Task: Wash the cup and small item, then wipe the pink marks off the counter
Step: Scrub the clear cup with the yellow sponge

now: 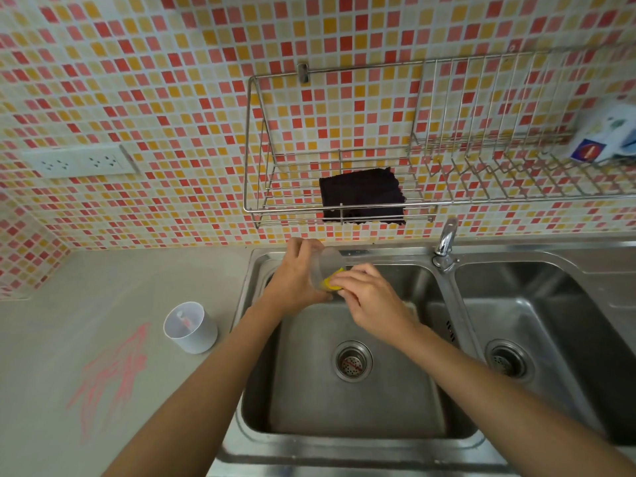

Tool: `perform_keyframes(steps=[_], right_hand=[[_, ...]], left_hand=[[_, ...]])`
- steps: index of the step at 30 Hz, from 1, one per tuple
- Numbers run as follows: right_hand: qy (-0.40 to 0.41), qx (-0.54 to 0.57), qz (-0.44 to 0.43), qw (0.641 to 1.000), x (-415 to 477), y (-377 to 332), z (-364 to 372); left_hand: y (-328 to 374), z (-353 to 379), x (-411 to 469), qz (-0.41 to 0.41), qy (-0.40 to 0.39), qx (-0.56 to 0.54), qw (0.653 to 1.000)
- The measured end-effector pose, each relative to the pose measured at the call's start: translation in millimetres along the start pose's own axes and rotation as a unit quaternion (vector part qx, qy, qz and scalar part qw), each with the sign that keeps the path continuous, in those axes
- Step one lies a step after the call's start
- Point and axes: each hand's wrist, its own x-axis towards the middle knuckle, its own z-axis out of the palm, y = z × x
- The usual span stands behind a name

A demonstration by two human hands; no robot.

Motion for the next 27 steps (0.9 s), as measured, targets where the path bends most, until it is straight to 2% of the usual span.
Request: perform_keyframes(steps=[2, 4, 5, 8, 10, 12, 14, 17, 18, 21, 24, 27], right_hand=[[-0.007, 0.087, 0.075, 0.993, -0.2, -6.6, 1.4], [-0.037, 0.131, 0.112, 0.984, 3.7, -6.9, 2.7], [-0.056, 0.113, 0.099, 0.987, 6.3, -5.5, 2.2], [-0.105, -0.057, -0.039, 0.992, 13.2, 5.7, 0.4], [-0.099, -0.14, -0.086, 0.981, 15.2, 10.8, -1.3], [-0.065, -0.155, -0.092, 0.982, 12.0, 9.4, -0.2], [-0.035, -0.118, -0.056, 0.991, 6.2, 1.8, 6.9], [-0.062, 0.054, 0.086, 0.993, -2.5, -18.1, 21.9], [-0.074, 0.076, 0.102, 0.989, -1.2, -21.1, 23.5], [-0.112, -0.006, 0.028, 0.993, 8.9, -13.3, 18.0], [-0.08, -0.125, -0.042, 0.988, 13.5, -7.2, 21.1], [-0.071, -0.118, 0.003, 0.991, 6.5, -26.4, 34.1]], left_hand=[[-4.8, -3.7, -0.6, 0.016, 0.003, 0.028, 0.999], [-8.1, -6.9, -0.6, 0.025, -0.013, 0.072, 0.997], [-8.4, -7.7, -0.9, 0.024, -0.024, 0.088, 0.996], [-7.5, -6.6, -5.4, 0.007, -0.051, 0.085, 0.995], [-7.3, -5.3, -9.7, 0.002, -0.058, 0.06, 0.997], [-8.4, -5.6, -12.2, -0.008, -0.055, 0.038, 0.998], [-11.1, -5.9, -13.7, -0.015, -0.043, 0.024, 0.999], [-17.0, -5.3, -20.6, -0.031, -0.056, 0.031, 0.997], [-19.0, -5.1, -23.8, -0.037, -0.063, 0.031, 0.997], [-20.0, -8.5, -27.9, -0.045, -0.064, 0.012, 0.997], [-22.6, -14.7, -25.7, -0.042, -0.054, -0.01, 0.998], [-28.0, -17.8, -25.3, -0.031, -0.062, 0.008, 0.998]])
